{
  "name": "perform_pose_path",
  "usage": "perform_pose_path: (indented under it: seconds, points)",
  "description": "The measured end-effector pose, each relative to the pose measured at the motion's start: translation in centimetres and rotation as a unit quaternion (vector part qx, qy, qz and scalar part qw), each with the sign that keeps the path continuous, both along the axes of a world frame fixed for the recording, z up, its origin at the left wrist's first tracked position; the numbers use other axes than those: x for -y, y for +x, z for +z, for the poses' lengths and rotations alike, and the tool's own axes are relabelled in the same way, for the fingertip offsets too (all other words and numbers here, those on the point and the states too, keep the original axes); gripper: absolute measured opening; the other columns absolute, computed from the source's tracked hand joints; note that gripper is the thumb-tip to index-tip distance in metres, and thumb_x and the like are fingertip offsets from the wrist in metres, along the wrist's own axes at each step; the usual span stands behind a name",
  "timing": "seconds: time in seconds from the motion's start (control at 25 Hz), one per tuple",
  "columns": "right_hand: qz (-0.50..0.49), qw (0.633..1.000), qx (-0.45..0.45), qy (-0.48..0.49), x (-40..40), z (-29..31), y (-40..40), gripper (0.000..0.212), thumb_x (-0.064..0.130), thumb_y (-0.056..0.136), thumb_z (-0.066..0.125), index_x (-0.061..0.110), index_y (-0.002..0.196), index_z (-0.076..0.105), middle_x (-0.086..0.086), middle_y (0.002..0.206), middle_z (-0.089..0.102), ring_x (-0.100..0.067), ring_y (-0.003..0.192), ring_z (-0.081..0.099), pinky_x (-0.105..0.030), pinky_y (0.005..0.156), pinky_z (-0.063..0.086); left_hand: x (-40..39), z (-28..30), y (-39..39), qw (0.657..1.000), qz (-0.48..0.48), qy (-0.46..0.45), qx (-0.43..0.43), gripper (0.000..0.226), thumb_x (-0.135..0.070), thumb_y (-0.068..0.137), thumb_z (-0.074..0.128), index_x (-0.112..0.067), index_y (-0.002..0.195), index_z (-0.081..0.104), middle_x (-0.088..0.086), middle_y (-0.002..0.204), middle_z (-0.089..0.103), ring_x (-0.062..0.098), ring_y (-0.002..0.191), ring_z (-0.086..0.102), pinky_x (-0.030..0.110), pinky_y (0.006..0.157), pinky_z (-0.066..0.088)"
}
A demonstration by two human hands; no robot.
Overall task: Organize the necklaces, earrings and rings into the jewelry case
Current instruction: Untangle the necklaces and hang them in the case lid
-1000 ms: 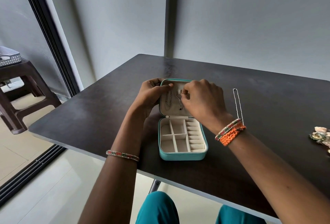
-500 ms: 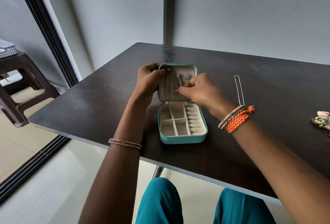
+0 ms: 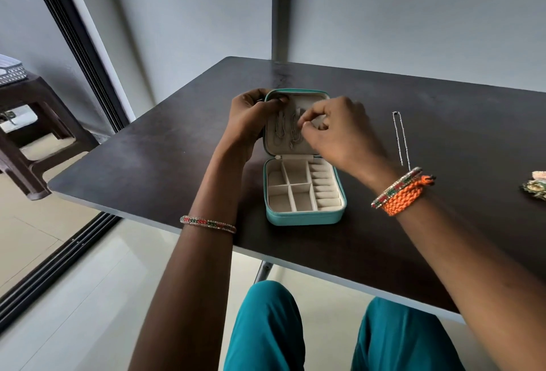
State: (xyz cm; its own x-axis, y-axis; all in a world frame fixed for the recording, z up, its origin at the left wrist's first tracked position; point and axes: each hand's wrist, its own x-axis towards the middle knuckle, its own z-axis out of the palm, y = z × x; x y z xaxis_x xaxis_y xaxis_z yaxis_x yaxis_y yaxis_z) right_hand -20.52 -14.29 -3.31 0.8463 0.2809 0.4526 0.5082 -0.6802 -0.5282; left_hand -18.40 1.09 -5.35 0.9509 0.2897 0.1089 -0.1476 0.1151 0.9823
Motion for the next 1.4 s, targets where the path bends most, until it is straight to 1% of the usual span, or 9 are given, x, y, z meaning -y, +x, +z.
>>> perform_pose_path:
  seconds: [0.2,0.44,0.6,0.72,0.84,0.92,1.08,1.24,1.4]
  points:
    - [0.01,0.999,-0.005,-0.032,-0.4,-0.7,-0.2,0.021,0.014,0.084,0.055,0.022,0.095,0.071,0.015,0.052,0.044,-0.004,0.046,0.04,-0.022,0.06,0.042,-0.1,0.0,0.0,1.0,-0.01,-0.006,0.01,0.007,-0.009,0.075,0.071,-0.014,0.076,0.066,0.011,0.076,0.064,0.026,0.074,0.058,0.032,0.067,0.049]
    - [0.048,0.994,-0.094,0.0,-0.2,-0.6,0.9,0.019,0.008,0.085,0.059,0.011,0.096,0.073,0.01,0.06,0.058,0.007,0.04,0.048,-0.002,0.044,0.03,0.0,0.1,0.1,1.0,-0.003,0.007,0.016,0.012,-0.001,0.084,0.064,-0.012,0.078,0.065,0.007,0.072,0.064,0.019,0.067,0.059,0.029,0.064,0.05]
    - [0.028,0.998,-0.053,-0.028,0.0,-0.5,0.5,0.021,0.01,0.085,0.058,0.014,0.099,0.074,-0.003,0.086,0.071,-0.006,0.063,0.057,-0.01,0.058,0.037,-0.1,0.0,0.1,1.0,-0.005,0.005,0.019,0.012,-0.001,0.084,0.064,-0.012,0.078,0.065,0.005,0.07,0.065,0.018,0.066,0.06,0.029,0.064,0.052]
    - [0.022,0.998,-0.012,-0.058,-0.2,-0.7,-0.1,0.022,0.012,0.085,0.055,0.019,0.097,0.073,-0.004,0.091,0.072,-0.02,0.077,0.065,-0.022,0.067,0.048,0.0,0.0,0.0,1.0,-0.006,0.005,0.018,0.011,-0.002,0.084,0.064,-0.011,0.08,0.065,0.004,0.07,0.065,0.018,0.066,0.061,0.028,0.063,0.053]
    - [0.03,0.997,-0.007,-0.072,-0.3,-0.7,-0.2,0.023,0.012,0.087,0.052,0.018,0.095,0.073,-0.006,0.09,0.072,-0.024,0.075,0.066,-0.037,0.071,0.056,0.0,-0.1,0.0,1.0,0.0,0.009,0.015,0.01,-0.002,0.084,0.065,-0.011,0.079,0.065,0.005,0.071,0.065,0.019,0.067,0.061,0.03,0.065,0.052]
    - [0.025,0.995,-0.002,-0.095,-0.3,-0.5,-0.1,0.023,0.014,0.088,0.052,0.018,0.096,0.072,-0.007,0.09,0.072,-0.025,0.076,0.066,-0.039,0.073,0.056,0.0,-0.1,0.0,1.0,0.003,0.007,0.012,0.01,-0.002,0.084,0.064,-0.01,0.079,0.066,0.007,0.071,0.064,0.02,0.066,0.06,0.03,0.064,0.052]
    - [0.016,0.993,0.02,-0.116,-0.4,-0.4,-0.9,0.017,0.028,0.083,0.059,0.019,0.092,0.07,0.003,0.076,0.064,-0.02,0.071,0.061,-0.028,0.067,0.049,0.1,0.0,-0.1,1.0,0.008,0.008,0.008,0.012,-0.002,0.083,0.064,-0.012,0.076,0.065,0.004,0.066,0.064,0.016,0.06,0.059,0.025,0.058,0.05]
    - [-0.019,0.997,0.061,-0.043,-0.3,-0.1,-1.4,0.013,0.033,0.081,0.063,0.021,0.084,0.066,0.013,0.058,0.048,-0.012,0.061,0.052,-0.022,0.061,0.036,0.1,0.0,0.1,1.0,0.004,0.005,0.011,0.014,-0.003,0.081,0.067,-0.015,0.072,0.066,0.002,0.062,0.063,0.016,0.06,0.056,0.025,0.058,0.046]
    - [-0.051,0.994,0.017,-0.09,-0.6,-0.8,-1.3,0.035,0.047,0.079,0.064,0.014,0.065,0.065,0.004,0.06,0.06,-0.021,0.062,0.061,-0.025,0.057,0.043,0.1,-0.1,0.2,1.0,0.009,0.003,0.012,0.014,-0.002,0.081,0.067,-0.014,0.072,0.066,0.003,0.065,0.063,0.017,0.061,0.056,0.026,0.06,0.048]
